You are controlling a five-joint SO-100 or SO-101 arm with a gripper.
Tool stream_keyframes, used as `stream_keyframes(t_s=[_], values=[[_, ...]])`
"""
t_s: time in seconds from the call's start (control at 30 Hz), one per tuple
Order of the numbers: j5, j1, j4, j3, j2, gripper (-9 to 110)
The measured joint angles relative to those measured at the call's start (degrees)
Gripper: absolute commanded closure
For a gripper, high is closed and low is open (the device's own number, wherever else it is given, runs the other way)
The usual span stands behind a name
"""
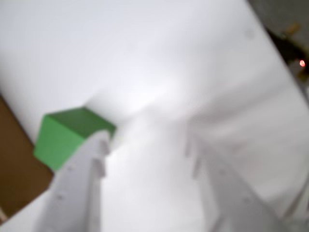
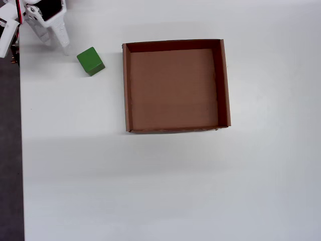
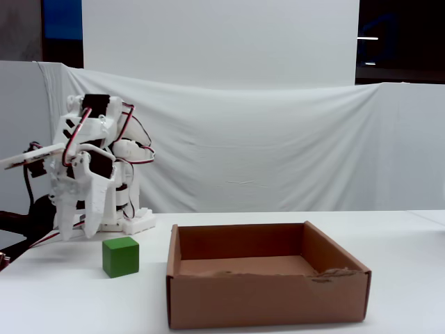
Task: Grasp a green cube and put it in a box.
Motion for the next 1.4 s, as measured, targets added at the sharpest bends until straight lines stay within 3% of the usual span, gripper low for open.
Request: stream_keyframes(t_s=[0.17, 0.3, 0.37, 0.53, 0.7, 0.77, 0.8, 0.9, 1.07, 1.4], values=[[0.0, -3.2, -4.2, 0.0, -2.5, 80], [0.5, -4.7, -18.2, 0.1, -9.1, 80], [1.2, -4.9, -19.3, 0.1, -8.5, 80], [2.2, -4.9, -15.5, -2.7, -12.0, 80], [-0.6, -5.4, -11.7, -21.6, -23.9, 80], [-0.9, -6.4, -10.5, -22.0, -24.0, 80], [-9.0, -9.5, -9.1, -25.0, -27.1, 80], [-13.5, -11.0, -8.8, -25.5, -28.5, 80], [-30.1, -15.6, -10.2, -31.0, -40.5, 80], [-35.9, -19.2, -12.9, -33.1, -48.4, 79]])
